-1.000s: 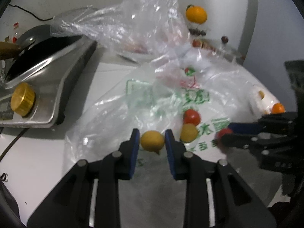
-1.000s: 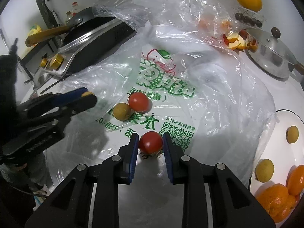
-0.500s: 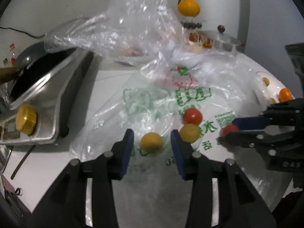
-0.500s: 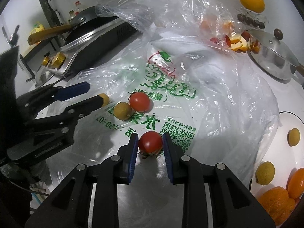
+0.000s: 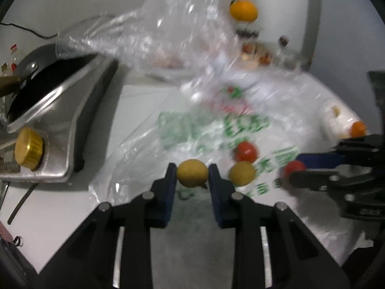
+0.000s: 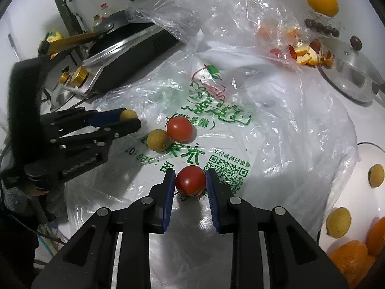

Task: Organize fruits
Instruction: 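Carry the held tomato and yellow fruit over to the white plate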

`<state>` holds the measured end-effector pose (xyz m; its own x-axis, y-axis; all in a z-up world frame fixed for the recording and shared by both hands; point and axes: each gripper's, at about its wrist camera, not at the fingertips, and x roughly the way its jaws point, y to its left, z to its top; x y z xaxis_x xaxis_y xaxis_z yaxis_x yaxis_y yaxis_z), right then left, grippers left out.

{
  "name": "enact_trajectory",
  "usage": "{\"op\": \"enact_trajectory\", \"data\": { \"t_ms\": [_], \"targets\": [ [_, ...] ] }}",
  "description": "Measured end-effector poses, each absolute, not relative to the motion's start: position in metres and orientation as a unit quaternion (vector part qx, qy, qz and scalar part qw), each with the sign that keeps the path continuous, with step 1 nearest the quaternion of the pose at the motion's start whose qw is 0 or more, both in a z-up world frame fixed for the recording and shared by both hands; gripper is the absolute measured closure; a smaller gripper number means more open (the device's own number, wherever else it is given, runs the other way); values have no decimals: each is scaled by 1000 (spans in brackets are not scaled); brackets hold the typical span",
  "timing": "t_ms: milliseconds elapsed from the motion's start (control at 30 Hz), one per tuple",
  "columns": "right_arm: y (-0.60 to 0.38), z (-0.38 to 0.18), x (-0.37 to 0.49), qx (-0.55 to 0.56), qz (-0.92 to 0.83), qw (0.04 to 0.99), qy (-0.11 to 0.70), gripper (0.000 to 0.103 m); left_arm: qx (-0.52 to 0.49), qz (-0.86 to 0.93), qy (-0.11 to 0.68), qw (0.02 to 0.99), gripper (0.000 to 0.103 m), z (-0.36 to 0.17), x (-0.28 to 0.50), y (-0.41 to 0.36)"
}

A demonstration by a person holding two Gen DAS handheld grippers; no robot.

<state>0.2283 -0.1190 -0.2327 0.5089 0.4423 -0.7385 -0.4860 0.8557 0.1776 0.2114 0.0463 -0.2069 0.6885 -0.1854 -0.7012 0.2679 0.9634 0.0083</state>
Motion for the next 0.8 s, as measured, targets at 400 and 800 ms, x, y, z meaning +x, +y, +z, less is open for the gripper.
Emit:
{"op": "enact_trajectory", "data": {
  "t_ms": [400, 800],
  "targets": [
    [-124, -208, 214, -18, 267, 883, 385, 75, -20, -155, 336, 929, 76, -169, 195, 60],
    [-141, -178, 188, -18, 253, 901, 351, 75, 3, -146, 317, 937, 75, -145, 158, 43]
  ]
}}
